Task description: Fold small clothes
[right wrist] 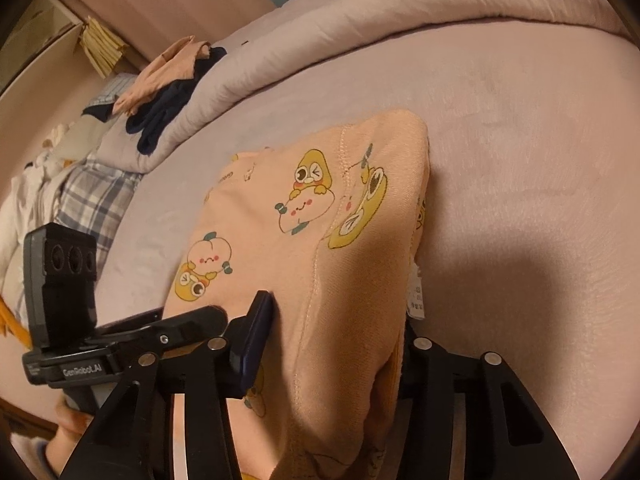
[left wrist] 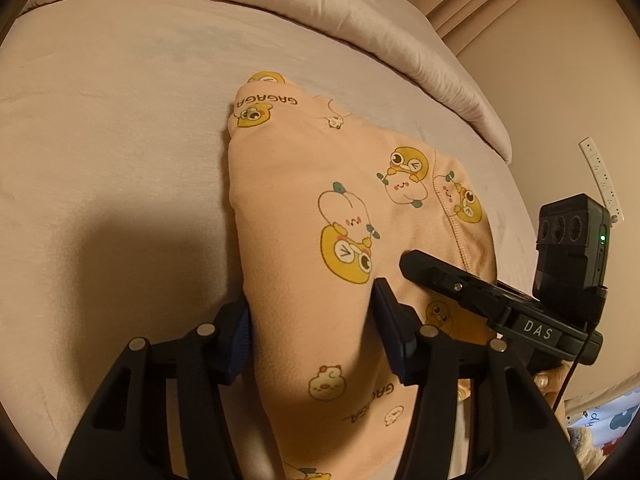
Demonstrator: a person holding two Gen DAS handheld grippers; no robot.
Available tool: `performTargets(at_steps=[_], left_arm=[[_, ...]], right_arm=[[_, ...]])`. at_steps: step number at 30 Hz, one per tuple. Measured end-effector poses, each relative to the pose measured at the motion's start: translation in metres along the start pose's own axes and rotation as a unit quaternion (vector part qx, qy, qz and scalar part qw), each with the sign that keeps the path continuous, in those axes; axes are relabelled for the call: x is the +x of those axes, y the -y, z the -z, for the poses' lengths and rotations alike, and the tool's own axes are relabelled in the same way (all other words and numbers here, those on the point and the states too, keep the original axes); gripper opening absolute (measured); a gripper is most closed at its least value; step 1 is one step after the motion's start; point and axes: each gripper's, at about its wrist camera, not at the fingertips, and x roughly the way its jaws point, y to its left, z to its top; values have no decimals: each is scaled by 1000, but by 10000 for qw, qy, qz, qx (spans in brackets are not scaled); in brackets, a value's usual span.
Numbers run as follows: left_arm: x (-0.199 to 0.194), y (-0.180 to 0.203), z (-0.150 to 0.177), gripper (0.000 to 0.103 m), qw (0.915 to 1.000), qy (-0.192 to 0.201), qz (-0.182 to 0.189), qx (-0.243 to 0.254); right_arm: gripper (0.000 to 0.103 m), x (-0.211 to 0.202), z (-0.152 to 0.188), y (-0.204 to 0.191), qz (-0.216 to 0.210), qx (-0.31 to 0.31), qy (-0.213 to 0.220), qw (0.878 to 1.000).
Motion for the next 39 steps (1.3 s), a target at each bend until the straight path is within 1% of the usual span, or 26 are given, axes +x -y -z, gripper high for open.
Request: performTargets(at_steps=[4,9,18,29,39], left_arm=[[1,2,0,52,10000,14,-91,9],[1,6,2,51,9997,16,-250,53],[0,7,2,50,9993,21,-346,100],[1,10,2,49,9989,28,-452,136],[1,13,3,48,9982,30,-572,175]], right_arm=[[42,0,2,-7,174,-129,74,9997],[38,-1,5,-15,410,-325,182,9985],[37,-1,5,-16,523,-441,228,9974],[35,-2,7,-27,801,-665,295,9941],[32,-1,6,-31,894,-742,331,9927]])
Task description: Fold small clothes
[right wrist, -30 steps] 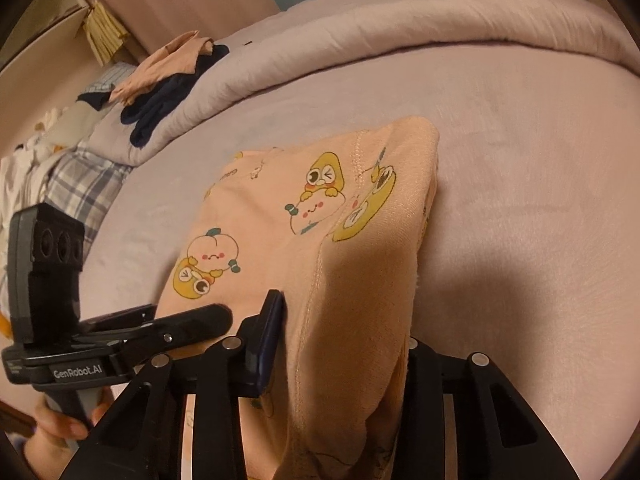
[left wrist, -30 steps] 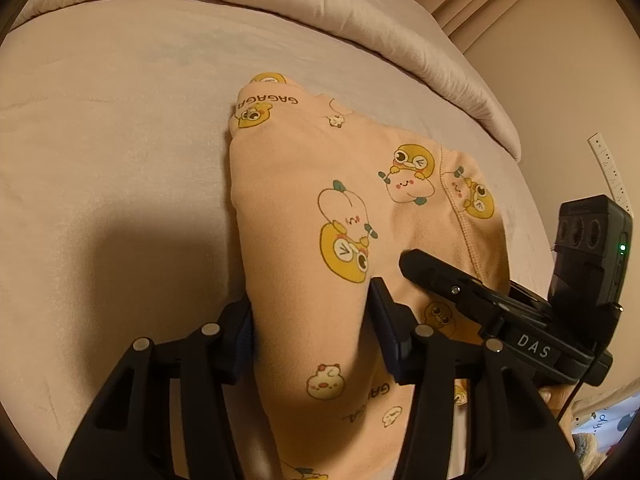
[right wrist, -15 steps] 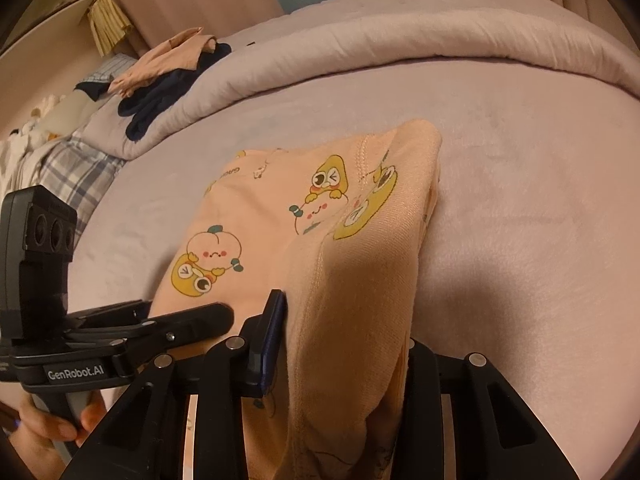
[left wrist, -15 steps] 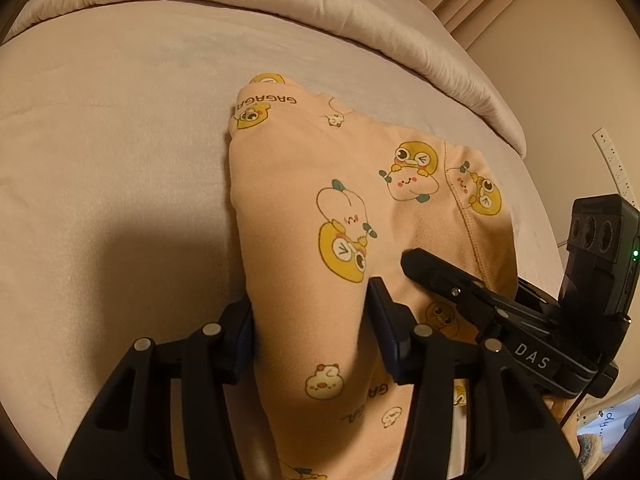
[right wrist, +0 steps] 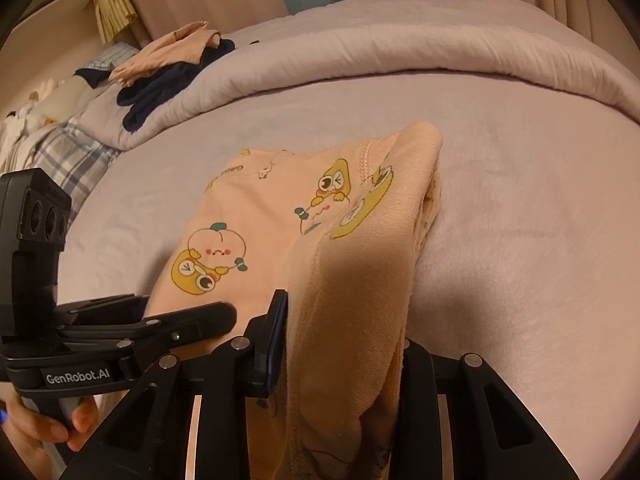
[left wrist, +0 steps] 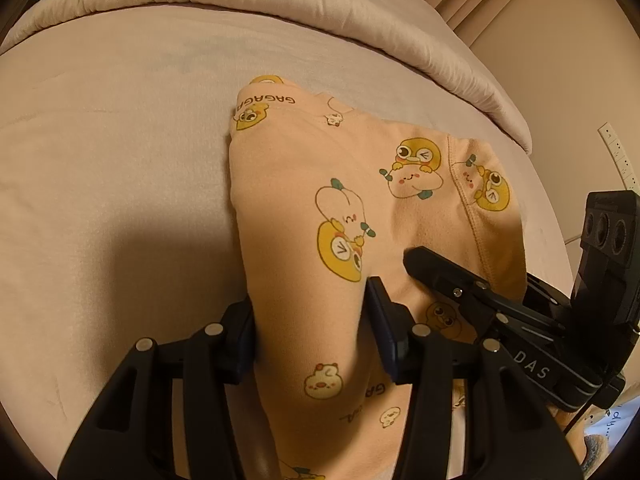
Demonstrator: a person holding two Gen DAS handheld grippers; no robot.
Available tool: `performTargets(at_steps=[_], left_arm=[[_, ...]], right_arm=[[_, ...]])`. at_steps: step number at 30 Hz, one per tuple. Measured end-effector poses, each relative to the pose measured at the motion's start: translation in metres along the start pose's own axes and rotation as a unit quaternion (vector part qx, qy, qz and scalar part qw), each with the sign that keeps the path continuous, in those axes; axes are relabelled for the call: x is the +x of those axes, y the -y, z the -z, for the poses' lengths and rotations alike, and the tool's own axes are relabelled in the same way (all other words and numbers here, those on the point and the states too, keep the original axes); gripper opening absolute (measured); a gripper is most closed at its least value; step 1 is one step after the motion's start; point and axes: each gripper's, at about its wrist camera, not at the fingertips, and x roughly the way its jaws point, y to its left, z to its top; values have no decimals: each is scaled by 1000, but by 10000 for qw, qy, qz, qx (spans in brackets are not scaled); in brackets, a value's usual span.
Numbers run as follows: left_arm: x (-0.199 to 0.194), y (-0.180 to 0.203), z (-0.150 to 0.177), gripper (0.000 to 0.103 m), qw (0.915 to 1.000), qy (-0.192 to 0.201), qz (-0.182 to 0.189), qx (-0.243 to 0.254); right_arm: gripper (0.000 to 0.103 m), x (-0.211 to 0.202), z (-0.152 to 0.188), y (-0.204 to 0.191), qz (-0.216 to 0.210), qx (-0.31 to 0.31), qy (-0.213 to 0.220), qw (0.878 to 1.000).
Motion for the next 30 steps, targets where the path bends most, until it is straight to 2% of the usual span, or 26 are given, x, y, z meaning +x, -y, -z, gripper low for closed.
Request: performTargets(at_steps=[6,13,25,30], left_arm=[[-1,2,1,45,10000,24,-35,-2],[-15,3,4,34,9999,139,12,-98],[-64,1,34,34,9991,349,-142,-215],[-91,-4,60,34,9982,469,-192,-320]], right_arm=[[29,-5,2,-4,14,12,133,9999],[27,-17,3,-11,3,-2,351,9994],[27,-39,16,-46,-244,-399,256,9986],[27,-51,31,-67,-365,-628,232,9971]])
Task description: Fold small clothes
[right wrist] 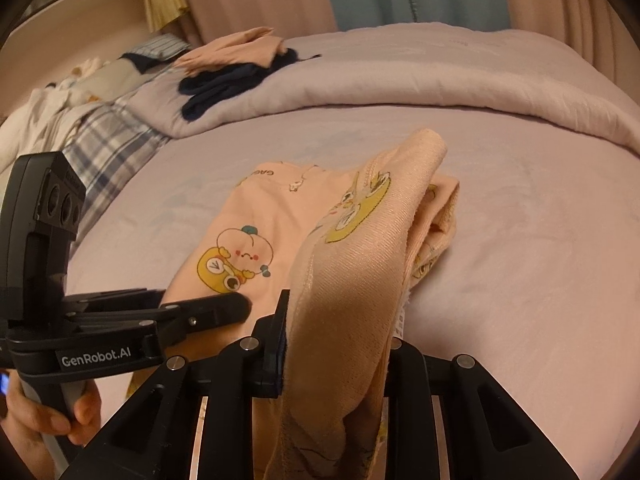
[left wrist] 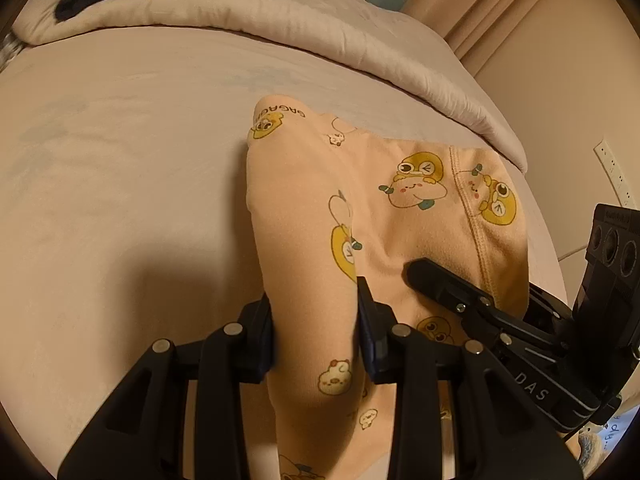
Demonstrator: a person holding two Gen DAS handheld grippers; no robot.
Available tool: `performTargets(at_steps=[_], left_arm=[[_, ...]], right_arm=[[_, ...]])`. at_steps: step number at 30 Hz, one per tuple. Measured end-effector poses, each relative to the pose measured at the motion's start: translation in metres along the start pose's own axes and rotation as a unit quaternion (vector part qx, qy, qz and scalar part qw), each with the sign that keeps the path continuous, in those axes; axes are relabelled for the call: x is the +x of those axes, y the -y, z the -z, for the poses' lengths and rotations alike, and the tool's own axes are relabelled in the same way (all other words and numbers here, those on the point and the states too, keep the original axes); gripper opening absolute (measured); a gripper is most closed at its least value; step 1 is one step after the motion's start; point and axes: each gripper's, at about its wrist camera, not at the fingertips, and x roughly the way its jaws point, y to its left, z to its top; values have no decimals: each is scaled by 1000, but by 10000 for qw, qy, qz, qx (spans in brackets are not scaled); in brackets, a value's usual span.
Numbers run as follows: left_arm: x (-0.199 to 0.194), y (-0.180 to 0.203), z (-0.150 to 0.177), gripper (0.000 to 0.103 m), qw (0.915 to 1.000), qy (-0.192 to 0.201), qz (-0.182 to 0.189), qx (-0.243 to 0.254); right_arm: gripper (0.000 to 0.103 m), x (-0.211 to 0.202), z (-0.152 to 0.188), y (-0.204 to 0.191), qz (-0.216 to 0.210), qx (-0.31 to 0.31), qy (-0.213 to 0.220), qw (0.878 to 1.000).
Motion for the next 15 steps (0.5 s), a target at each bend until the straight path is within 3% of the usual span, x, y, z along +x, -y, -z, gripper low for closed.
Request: performTargets(at_steps=[15], left_arm=[[-78,-8,59,34,9990,421,60,-121]], right_arm=[[27,-37,27,-48,-447,-390,55,9982]])
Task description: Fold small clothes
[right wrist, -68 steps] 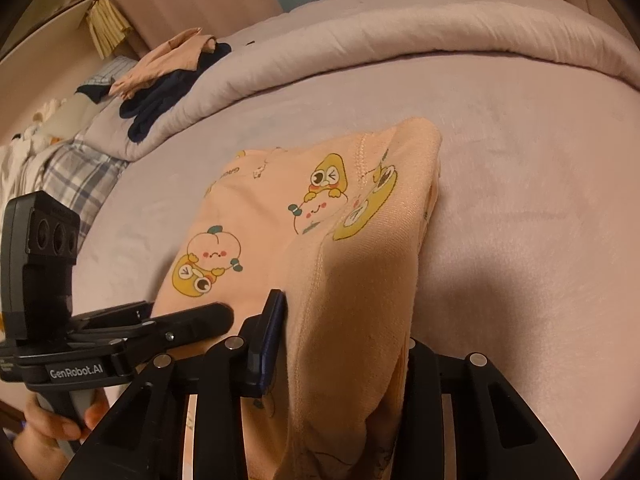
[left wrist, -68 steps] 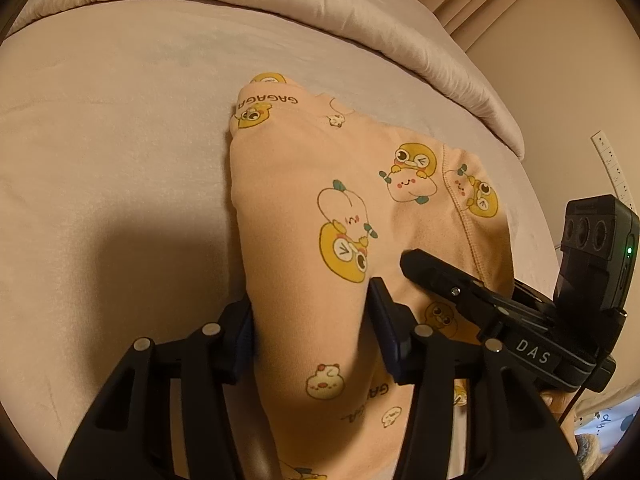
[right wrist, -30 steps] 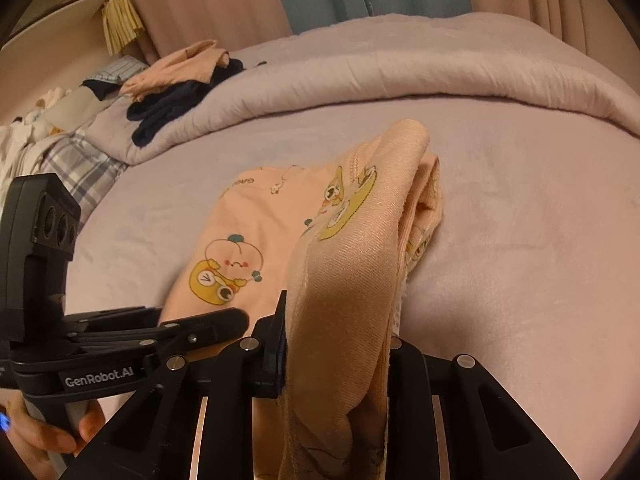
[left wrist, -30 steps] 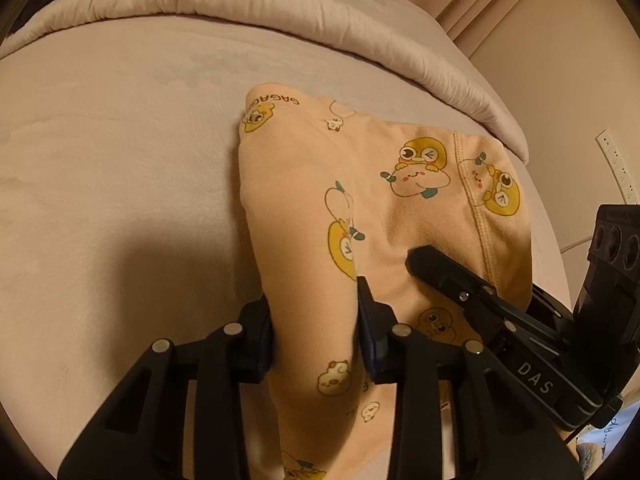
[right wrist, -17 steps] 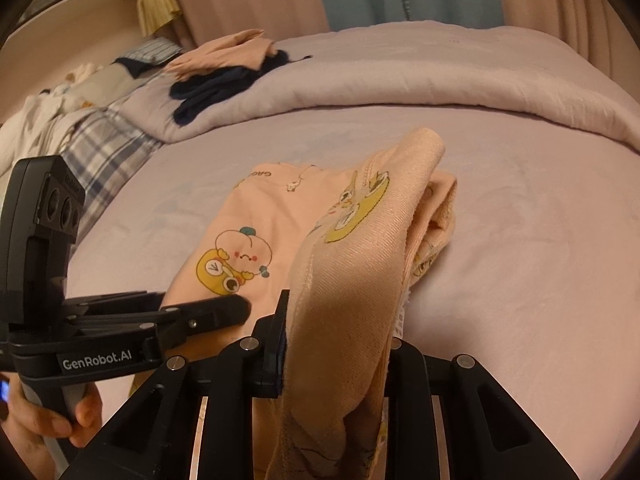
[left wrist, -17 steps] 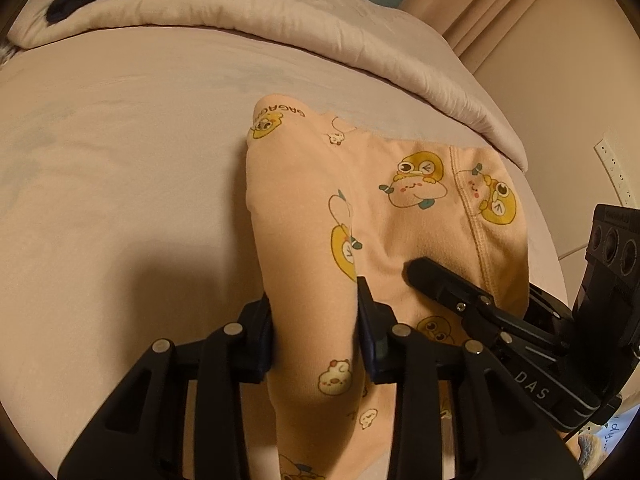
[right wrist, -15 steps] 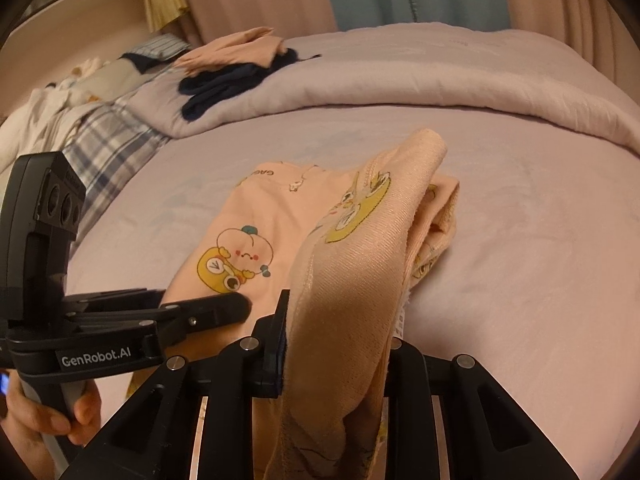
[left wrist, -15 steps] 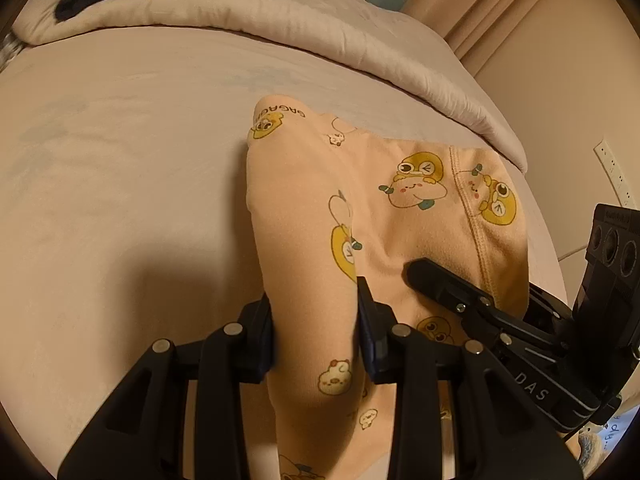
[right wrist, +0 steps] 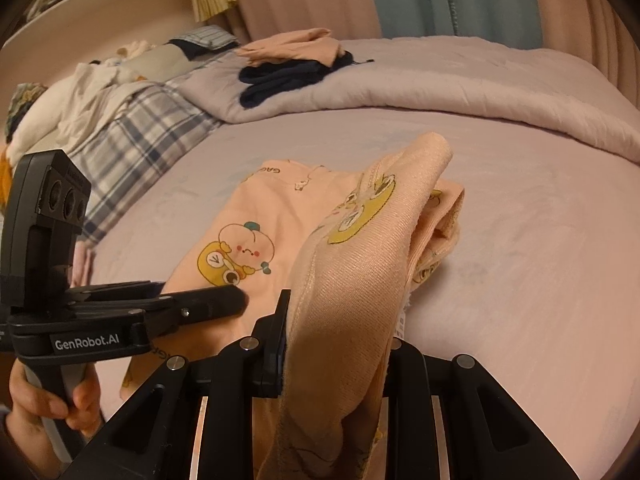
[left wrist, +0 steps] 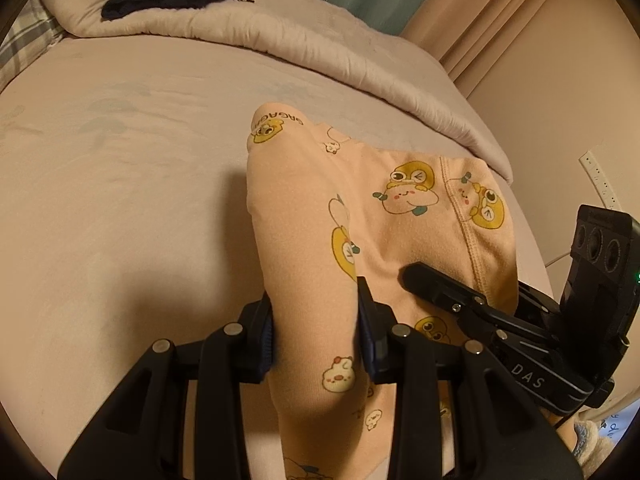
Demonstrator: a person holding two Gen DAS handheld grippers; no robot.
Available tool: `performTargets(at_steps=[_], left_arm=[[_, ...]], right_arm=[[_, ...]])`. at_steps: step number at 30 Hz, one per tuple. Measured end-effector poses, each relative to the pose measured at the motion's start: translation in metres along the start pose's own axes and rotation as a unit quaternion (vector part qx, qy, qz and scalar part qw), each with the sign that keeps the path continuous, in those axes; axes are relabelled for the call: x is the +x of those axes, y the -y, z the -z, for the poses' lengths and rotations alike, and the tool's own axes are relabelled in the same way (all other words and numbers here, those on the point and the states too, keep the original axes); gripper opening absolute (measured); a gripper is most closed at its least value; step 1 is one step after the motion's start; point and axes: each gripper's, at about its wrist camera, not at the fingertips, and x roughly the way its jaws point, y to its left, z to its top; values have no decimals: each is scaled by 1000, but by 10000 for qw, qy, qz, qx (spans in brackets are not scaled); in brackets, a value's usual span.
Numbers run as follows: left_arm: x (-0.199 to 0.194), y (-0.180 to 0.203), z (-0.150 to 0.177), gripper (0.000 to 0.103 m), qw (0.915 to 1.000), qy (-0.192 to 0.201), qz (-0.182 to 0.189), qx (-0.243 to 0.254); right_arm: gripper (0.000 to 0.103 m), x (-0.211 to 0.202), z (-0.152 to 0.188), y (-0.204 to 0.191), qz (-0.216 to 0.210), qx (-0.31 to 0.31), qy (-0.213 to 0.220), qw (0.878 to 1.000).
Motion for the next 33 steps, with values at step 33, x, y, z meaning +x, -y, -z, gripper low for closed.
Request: performTargets(at_steps=[33], left_arm=[[-56,-11,32,34,9991,410,66,-96]], right_arm=[[27,-12,6,-45,-144,-538,98,9984]])
